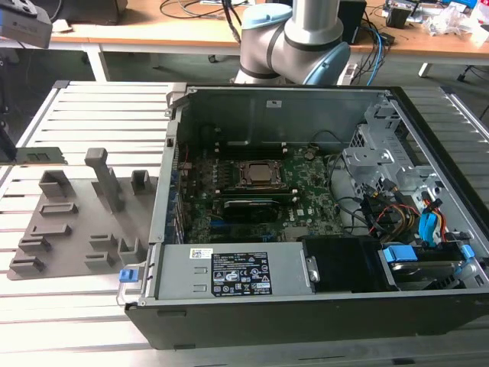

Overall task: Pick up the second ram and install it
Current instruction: 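Pick up the second ram and move it above second insertion slot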

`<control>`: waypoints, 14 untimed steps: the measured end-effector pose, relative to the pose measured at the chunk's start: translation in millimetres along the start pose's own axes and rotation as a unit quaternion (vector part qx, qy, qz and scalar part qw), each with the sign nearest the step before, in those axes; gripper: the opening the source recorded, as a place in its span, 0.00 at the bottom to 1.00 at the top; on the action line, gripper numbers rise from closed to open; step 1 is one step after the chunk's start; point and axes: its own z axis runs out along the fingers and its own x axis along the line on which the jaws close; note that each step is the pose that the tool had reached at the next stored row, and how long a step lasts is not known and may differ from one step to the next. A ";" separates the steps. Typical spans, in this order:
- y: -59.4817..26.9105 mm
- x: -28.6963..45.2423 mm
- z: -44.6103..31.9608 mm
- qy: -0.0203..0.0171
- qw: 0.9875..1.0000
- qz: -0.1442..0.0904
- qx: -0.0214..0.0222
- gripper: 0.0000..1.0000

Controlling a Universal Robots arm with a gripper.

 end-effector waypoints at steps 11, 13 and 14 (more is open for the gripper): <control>-35.9 -0.7 -1.5 0.000 1.000 0.000 0.000 0.14; -40.7 -0.8 -1.7 0.000 1.000 0.000 0.000 0.14; -44.1 -0.9 -1.8 0.000 1.000 0.000 0.000 0.14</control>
